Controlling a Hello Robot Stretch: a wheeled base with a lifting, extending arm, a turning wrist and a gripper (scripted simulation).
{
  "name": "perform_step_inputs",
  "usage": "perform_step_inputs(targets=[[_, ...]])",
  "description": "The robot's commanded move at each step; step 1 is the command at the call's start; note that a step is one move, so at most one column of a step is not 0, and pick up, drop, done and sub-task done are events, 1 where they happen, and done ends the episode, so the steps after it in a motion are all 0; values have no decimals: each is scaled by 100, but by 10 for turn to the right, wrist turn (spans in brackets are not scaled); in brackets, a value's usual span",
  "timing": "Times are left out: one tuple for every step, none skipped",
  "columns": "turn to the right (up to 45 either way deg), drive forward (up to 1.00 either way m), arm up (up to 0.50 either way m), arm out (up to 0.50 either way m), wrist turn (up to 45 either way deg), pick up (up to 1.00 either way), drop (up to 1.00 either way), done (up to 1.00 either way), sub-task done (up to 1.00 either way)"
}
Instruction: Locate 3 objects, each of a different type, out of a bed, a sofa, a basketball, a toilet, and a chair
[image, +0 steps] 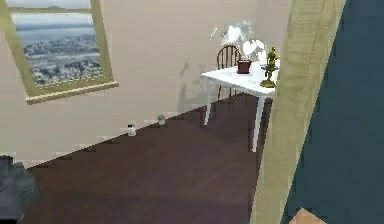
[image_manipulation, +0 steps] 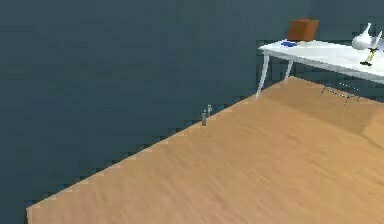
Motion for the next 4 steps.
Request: perform_step_inputs(targets=[[450,0,0,0,0,0,0,0,0],[450,0,0,0,0,0,0,0,0],[90,0,0,0,0,0,0,0,0],[0,10,0,0,0,0,0,0,0]])
